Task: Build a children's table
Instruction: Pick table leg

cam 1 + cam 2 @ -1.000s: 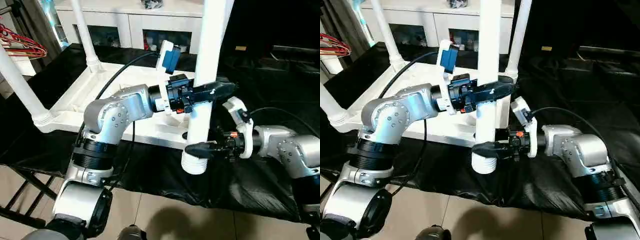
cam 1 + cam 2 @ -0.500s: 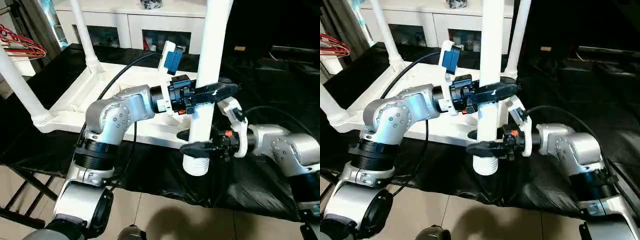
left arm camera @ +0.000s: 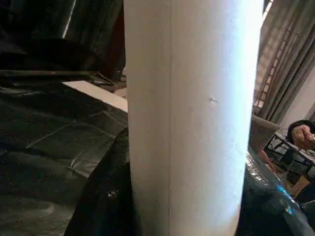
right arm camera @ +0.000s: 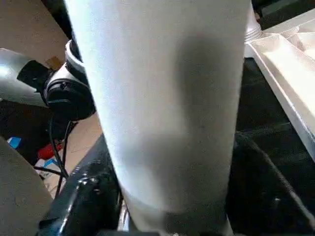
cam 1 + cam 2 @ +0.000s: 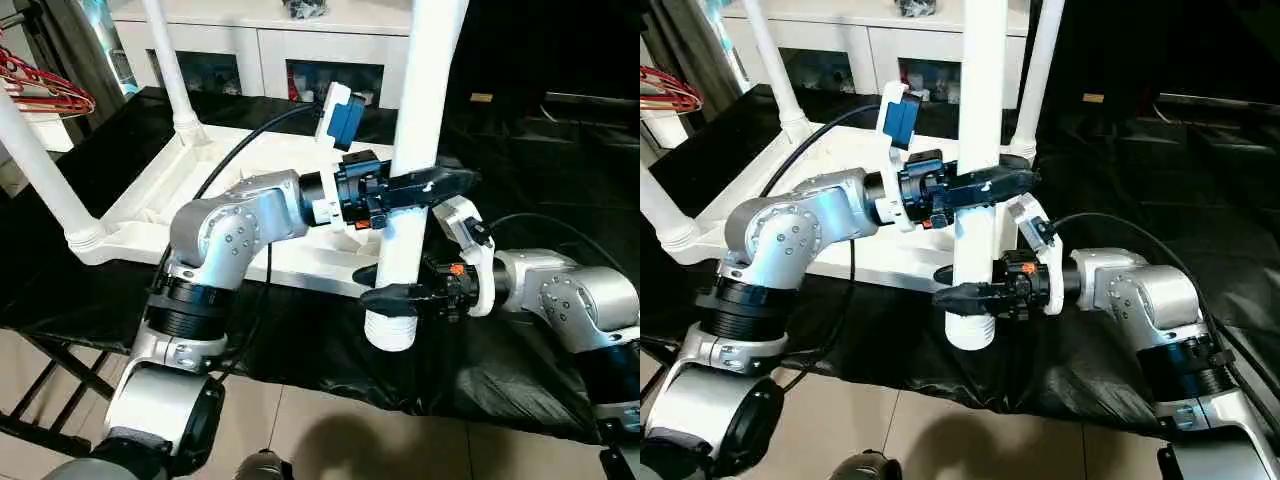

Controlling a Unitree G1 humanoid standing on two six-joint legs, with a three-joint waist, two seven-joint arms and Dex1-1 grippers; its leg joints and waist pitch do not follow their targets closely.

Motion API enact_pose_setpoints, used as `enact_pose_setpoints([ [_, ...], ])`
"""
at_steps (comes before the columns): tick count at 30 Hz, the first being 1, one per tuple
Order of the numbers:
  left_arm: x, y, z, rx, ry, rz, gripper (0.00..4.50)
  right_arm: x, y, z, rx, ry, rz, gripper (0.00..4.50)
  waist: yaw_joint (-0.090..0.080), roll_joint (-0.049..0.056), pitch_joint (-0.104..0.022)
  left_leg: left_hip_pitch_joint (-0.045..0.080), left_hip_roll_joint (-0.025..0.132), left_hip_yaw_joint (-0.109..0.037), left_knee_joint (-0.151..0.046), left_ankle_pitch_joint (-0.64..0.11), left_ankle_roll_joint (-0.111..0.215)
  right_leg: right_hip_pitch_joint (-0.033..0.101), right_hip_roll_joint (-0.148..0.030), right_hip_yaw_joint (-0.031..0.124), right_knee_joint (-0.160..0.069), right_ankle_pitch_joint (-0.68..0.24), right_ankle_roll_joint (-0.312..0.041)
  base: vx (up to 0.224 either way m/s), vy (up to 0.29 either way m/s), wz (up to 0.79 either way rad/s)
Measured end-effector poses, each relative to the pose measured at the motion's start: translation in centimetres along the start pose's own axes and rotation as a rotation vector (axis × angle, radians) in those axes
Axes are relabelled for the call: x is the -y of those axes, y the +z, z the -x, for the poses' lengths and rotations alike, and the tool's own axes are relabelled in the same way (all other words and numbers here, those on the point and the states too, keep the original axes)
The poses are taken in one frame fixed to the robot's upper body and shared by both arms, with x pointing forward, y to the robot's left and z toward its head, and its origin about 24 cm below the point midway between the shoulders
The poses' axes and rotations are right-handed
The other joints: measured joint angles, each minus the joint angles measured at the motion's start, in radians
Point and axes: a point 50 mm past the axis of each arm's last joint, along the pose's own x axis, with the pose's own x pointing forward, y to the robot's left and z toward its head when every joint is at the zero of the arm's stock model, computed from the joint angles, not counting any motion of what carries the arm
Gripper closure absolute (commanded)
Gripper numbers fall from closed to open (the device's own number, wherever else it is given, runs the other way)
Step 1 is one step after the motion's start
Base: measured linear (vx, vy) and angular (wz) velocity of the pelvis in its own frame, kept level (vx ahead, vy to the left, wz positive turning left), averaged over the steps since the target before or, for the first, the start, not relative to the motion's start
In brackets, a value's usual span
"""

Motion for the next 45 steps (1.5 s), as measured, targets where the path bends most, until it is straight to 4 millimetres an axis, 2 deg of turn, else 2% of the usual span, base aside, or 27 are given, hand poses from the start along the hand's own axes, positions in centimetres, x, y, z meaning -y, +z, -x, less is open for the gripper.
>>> enact_pose_setpoints([
  [5,-0.1,0.0,0.1,-0.007,0.009,-0.003,2.66,-0.1,0.1,-0.1,-0.009,0.0,0.022,2.41,0.001,0.0,0.0,0.0,0.0,0.0,0.0,0.0,0.0,0.0,0.0,0.0,0.0,0.0,0.0,0.0,0.0,0.0],
  [7,-0.1,-0.1,0.1,-0.017,0.012,-0.007,1.96,-0.1,0.1,-0.1,-0.008,0.002,0.031,2.47,0.001,0.0,0.0,0.0,0.0,0.0,0.0,0.0,0.0,0.0,0.0,0.0,0.0,0.0,0.0,0.0,0.0,0.0],
  [9,-0.2,-0.1,0.1,-0.018,0.017,-0.008,1.96,-0.1,0.1,-0.3,-0.005,0.008,0.031,2.49,0.0,0.001,0.0,0.0,0.0,0.0,0.0,0.0,0.0,0.0,0.0,0.0,0.0,0.0,0.0,0.0,0.0,0.0],
  [13,-0.2,-0.1,-0.1,-0.004,0.023,-0.002,1.54,-0.1,0.1,-0.3,0.001,0.003,0.034,2.56,0.0,0.001,0.0,0.0,0.0,0.0,0.001,0.0,0.0,0.0,0.0,0.0,0.0,0.0,0.0,0.0,0.0,0.0],
  [20,-0.5,1.9,0.5,0.226,0.072,-0.035,1.47,0.2,-0.3,-0.9,0.034,-0.025,0.041,2.57,0.0,0.001,0.0,0.0,0.0,0.0,0.001,0.0,0.0,0.001,0.0,0.0,0.0,0.001,-0.001,0.0,0.0,0.0],
  [24,-0.8,3.3,2.0,0.337,0.12,-0.087,1.47,0.8,-0.2,-0.9,0.074,-0.117,0.079,2.57,-0.003,0.001,-0.001,0.001,0.0,-0.001,0.001,0.0,0.0,0.001,0.0,0.0,0.001,0.001,-0.001,0.0,0.0,0.0],
  [29,-1.6,4.0,4.6,0.263,0.225,-0.248,1.47,2.8,-1.0,0.1,0.126,-0.399,0.122,2.58,-0.004,0.001,-0.001,0.001,0.0,-0.001,0.001,0.0,-0.001,0.001,0.0,0.0,0.0,0.001,0.0,0.0,0.0,0.0],
  [32,-2.8,2.8,6.3,0.166,0.313,-0.28,1.47,3.6,-1.6,0.6,0.156,-0.55,0.149,2.59,-0.004,0.002,-0.001,0.001,0.0,-0.001,0.0,0.0,-0.001,0.001,0.0,0.0,0.0,0.001,0.0,0.0,0.0,0.0],
  [35,-4.2,-0.4,7.3,-0.084,0.354,-0.367,1.47,4.4,-1.7,1.3,0.201,-0.729,0.187,2.59,-0.005,0.002,-0.001,0.001,0.0,0.0,-0.001,0.0,-0.001,0.001,0.0,0.001,-0.001,0.0,0.002,0.0,0.0,0.0],
  [37,-4.8,-3.5,7.4,-0.256,0.313,-0.374,1.47,5.0,-1.9,2.3,0.226,-0.855,0.191,2.59,-0.004,0.002,-0.001,0.001,-0.001,0.0,-0.001,0.001,-0.001,0.0,0.0,0.001,-0.002,-0.001,0.004,0.0,0.0,0.0],
  [40,-4.9,-6.4,6.9,-0.402,0.219,-0.358,1.47,5.3,-1.9,3.3,0.269,-0.969,0.202,2.59,-0.006,0.003,-0.001,0.001,-0.001,0.0,-0.002,0.0,-0.001,0.0,0.0,0.001,-0.002,0.001,0.001,0.0,0.0,0.0],
  [43,-5.1,-8.0,6.4,-0.493,0.153,-0.379,1.47,5.2,-1.6,4.1,0.305,-1.028,0.216,2.59,-0.01,0.007,-0.003,0.002,0.0,0.0,-0.002,0.001,-0.001,0.0,0.0,0.001,-0.001,0.001,0.001,0.0,0.0,0.0],
  [45,-5.7,-8.8,6.3,-0.557,0.136,-0.403,1.76,4.9,-1.8,4.5,0.322,-1.057,0.221,2.59,-0.011,0.013,-0.004,0.002,-0.001,0.0,-0.002,0.001,-0.001,0.001,0.0,0.001,-0.002,0.001,0.001,0.0,0.0,0.0],
])
